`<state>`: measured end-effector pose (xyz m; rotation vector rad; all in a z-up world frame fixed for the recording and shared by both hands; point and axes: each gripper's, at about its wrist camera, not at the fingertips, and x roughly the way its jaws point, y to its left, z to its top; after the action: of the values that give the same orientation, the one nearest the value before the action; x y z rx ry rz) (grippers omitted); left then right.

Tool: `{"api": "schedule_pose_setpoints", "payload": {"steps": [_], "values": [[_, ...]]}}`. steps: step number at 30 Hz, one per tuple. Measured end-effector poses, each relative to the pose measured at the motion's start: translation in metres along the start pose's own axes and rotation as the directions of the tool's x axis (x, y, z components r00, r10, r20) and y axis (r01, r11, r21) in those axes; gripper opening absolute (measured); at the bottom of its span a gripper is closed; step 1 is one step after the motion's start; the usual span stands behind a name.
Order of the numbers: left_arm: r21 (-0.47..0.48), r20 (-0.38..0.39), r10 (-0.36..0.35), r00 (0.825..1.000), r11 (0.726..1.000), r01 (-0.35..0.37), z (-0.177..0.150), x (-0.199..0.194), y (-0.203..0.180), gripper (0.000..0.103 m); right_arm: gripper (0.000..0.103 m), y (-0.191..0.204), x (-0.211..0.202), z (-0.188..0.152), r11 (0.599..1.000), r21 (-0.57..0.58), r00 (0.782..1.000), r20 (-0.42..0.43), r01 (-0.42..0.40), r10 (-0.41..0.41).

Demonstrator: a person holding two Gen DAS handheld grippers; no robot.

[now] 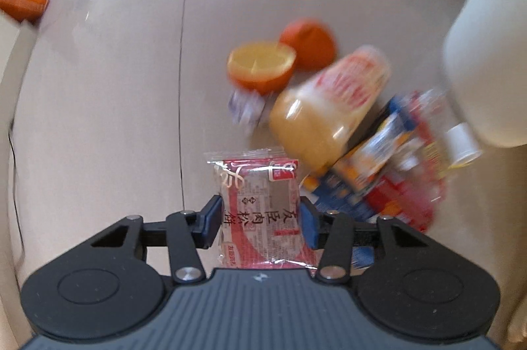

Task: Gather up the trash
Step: 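Carry the snack packet over the bucket and open the left gripper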

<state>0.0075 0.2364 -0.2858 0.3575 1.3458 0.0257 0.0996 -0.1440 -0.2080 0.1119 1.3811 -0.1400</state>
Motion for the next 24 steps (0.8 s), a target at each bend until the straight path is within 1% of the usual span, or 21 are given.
{"api": "schedule_pose_setpoints", "payload": {"steps": [2, 5, 8, 10, 12, 15, 17, 21, 23, 24], "values": [[0.044, 0.022, -0.021, 1.000, 0.999, 0.020, 0.019, -0.028, -0.006, 0.048, 0.012, 0.001, -0.001, 0.000, 1.000, -0.006, 1.000, 0.000, -0.001, 0.001], [0.105, 0.063, -0.073, 0.995, 0.992, 0.066, 0.046, -0.076, -0.022, 0.048, 0.012, 0.001, -0.002, 0.000, 1.000, -0.011, 1.000, 0.004, -0.001, 0.001], [0.164, 0.122, -0.136, 0.983, 0.980, 0.115, 0.075, -0.126, -0.047, 0.048, 0.012, 0.000, -0.003, 0.000, 1.000, -0.008, 1.000, -0.003, -0.007, 0.007], [0.194, 0.150, -0.170, 0.974, 0.971, 0.139, 0.093, -0.150, -0.065, 0.048, 0.012, -0.002, -0.004, 0.002, 1.000, 0.004, 1.000, -0.010, -0.013, 0.013], [0.236, 0.162, -0.198, 0.967, 0.959, 0.157, 0.112, -0.169, -0.087, 0.048, 0.012, -0.002, -0.004, 0.003, 1.000, 0.000, 1.000, -0.015, -0.014, 0.014], [0.293, 0.173, -0.245, 0.954, 0.937, 0.188, 0.136, -0.184, -0.123, 0.049, 0.012, 0.000, -0.003, 0.005, 1.000, -0.020, 1.000, -0.020, 0.000, -0.001], [0.329, 0.165, -0.258, 0.952, 0.924, 0.194, 0.149, -0.186, -0.149, 0.049, 0.012, 0.000, -0.002, 0.008, 1.000, -0.025, 0.999, -0.033, -0.002, 0.001], [0.375, 0.138, -0.239, 0.961, 0.911, 0.173, 0.166, -0.180, -0.189, 0.049, 0.011, -0.004, 0.000, 0.013, 0.999, -0.025, 0.998, -0.056, -0.020, 0.019], [0.389, 0.123, -0.217, 0.968, 0.908, 0.154, 0.172, -0.173, -0.204, 0.052, 0.010, -0.005, 0.000, 0.015, 0.999, -0.026, 0.997, -0.072, -0.030, 0.028], [0.395, 0.105, -0.209, 0.972, 0.906, 0.152, 0.174, -0.168, -0.209, 0.061, 0.010, -0.006, 0.001, 0.017, 0.999, -0.026, 0.996, -0.079, -0.035, 0.033]]}}
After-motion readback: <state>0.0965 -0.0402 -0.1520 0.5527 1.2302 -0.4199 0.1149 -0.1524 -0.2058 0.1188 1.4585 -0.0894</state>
